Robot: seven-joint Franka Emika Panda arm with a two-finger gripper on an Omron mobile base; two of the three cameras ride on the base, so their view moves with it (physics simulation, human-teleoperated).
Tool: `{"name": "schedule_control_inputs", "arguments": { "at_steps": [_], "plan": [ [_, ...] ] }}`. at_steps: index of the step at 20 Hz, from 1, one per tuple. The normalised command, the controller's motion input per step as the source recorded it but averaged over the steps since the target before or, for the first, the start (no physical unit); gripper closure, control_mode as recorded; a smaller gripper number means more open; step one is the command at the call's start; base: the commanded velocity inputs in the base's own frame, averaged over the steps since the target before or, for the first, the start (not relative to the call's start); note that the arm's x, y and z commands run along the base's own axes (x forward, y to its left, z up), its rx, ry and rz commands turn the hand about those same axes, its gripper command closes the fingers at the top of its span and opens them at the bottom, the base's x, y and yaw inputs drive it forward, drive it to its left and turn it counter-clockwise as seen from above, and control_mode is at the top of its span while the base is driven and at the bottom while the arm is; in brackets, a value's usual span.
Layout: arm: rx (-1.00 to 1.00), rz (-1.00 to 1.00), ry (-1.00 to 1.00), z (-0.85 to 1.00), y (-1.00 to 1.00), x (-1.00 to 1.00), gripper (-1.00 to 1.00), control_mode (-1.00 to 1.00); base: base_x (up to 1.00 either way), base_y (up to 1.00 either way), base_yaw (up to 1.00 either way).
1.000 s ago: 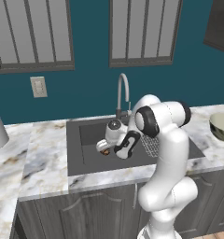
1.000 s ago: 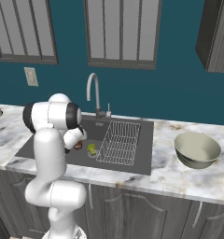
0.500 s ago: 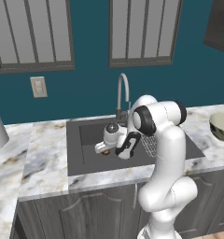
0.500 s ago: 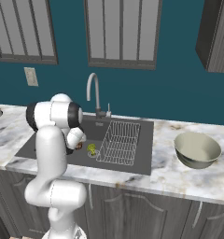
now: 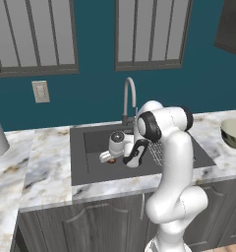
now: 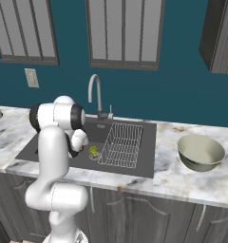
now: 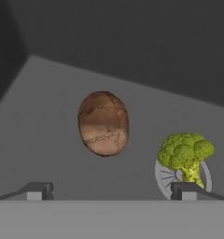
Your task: Remove the broccoli and potato from the sink. Then move the bowl and cup from the counter to the sink for washing.
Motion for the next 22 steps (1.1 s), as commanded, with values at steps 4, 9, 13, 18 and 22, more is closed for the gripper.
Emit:
{"name": "schedule_control_inputs", "arguments": {
  "at_steps": [4, 9, 13, 18, 22],
  "plan": [
    [0.00, 0.00, 0.00, -0.07, 0.00, 0.14, -1.00, -1.00, 0.00, 0.00, 0.00],
    [0.00, 0.00, 0.00, -0.07, 0.00, 0.15, -1.00, -1.00, 0.00, 0.00, 0.00],
    [0.00, 0.00, 0.00, -0.07, 0.01, 0.15, -1.00, -1.00, 0.00, 0.00, 0.00],
    [0.00, 0.00, 0.00, -0.10, 0.06, 0.16, -1.00, -1.00, 0.00, 0.00, 0.00],
    [0.00, 0.00, 0.00, -0.10, 0.05, 0.14, -1.00, -1.00, 0.00, 0.00, 0.00]
  ]
}}
